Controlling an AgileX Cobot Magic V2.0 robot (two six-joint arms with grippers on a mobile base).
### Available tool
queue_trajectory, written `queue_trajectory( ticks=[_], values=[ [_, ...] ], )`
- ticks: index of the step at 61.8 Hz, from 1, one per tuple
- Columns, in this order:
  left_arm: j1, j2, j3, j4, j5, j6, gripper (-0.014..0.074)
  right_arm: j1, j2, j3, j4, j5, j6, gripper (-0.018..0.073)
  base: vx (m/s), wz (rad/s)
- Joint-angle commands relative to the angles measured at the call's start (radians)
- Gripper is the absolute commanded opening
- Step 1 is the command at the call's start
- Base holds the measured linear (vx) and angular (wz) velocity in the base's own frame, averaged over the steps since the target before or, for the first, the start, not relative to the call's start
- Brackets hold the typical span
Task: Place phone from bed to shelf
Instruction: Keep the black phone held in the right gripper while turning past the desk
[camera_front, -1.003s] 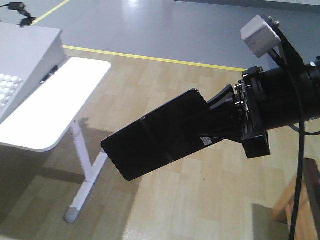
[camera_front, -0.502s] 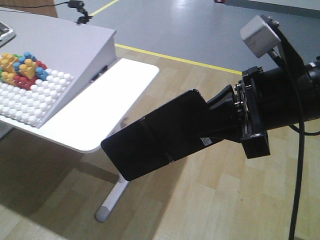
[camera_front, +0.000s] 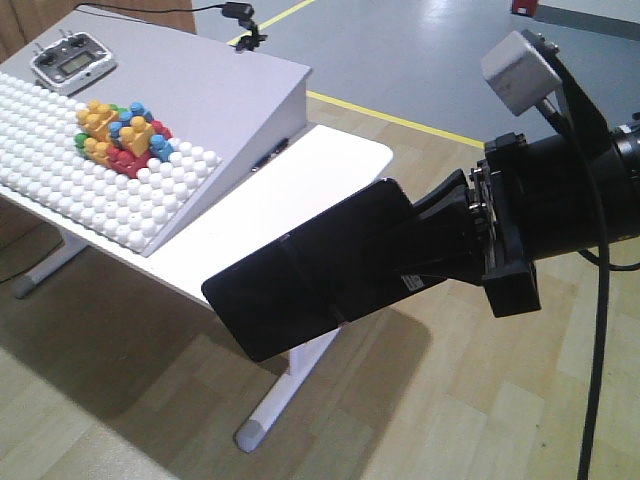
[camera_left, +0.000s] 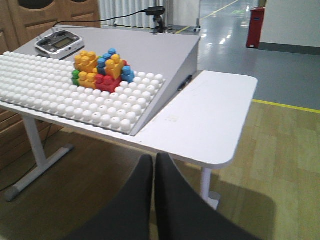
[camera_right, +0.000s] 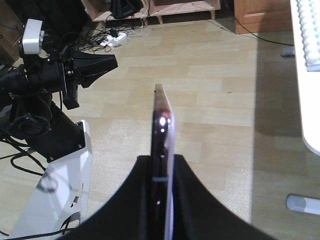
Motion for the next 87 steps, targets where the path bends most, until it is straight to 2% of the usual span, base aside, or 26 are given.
queue_trajectory(
  ticks=[1,43,87],
  values=[
    [-0.004,-0.004,0.003,-0.009,-0.075,-0.004,0.0001,-0.005,-0.031,-0.026,0.092,0.057,-0.004,-0.0001,0.09,0.25],
    [-0.004,-0.004,0.003,-0.009,-0.075,-0.004,0.0001,-0.005,-0.031,-0.026,0.092,0.057,-0.004,-0.0001,0.08,0.28],
    [-0.004,-0.004,0.003,-0.009,-0.075,-0.004,0.0001,-0.005,-0.031,-0.026,0.092,0.057,-0.004,-0.0001,0.12,0.46]
  ],
)
